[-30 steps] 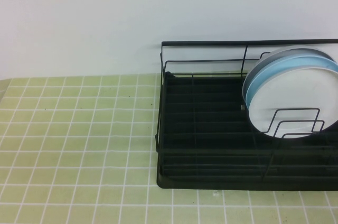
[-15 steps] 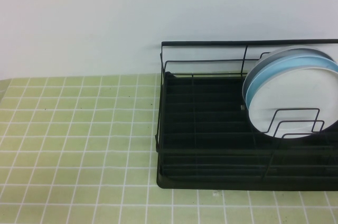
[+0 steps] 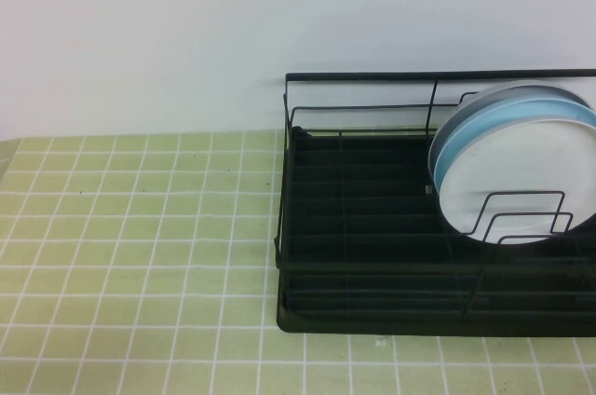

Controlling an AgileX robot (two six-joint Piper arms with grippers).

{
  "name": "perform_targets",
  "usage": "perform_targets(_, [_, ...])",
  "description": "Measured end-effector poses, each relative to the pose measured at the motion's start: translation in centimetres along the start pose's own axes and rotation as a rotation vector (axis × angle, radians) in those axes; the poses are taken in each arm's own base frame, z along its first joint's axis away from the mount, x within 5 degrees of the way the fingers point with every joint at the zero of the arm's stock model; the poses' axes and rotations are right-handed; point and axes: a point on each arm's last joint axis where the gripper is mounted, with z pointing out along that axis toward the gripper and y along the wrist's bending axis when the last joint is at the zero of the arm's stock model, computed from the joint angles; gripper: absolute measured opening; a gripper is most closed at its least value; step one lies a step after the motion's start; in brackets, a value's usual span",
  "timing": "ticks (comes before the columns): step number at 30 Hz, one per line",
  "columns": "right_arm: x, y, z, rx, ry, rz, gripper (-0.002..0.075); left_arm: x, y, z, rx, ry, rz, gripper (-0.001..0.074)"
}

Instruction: Place plate on rack

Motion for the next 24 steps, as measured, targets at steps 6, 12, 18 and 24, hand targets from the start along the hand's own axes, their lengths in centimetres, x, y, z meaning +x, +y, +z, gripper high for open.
perform_targets(6, [0.0,0.0,0.0,0.000,0.000,0.000,0.0000,1.7,-0.1,-0.2,0.009,0.098,-0.033,0.0000])
perform_targets(12, [0.0,0.0,0.0,0.000,0.000,0.065,0.0000,3.1,-0.2,-0.5,0.022,0.265,-0.039,0.0000])
perform_targets(18, [0.0,0.0,0.0,0.002,0.000,0.071,0.0000,3.1,-0.2,-0.5,0.030,0.259,0.029,0.0000])
perform_targets(24, [0.0,0.0,0.0,0.002,0.000,0.071,0.0000,3.0,-0.2,-0.5,0.029,0.255,0.029,0.0000])
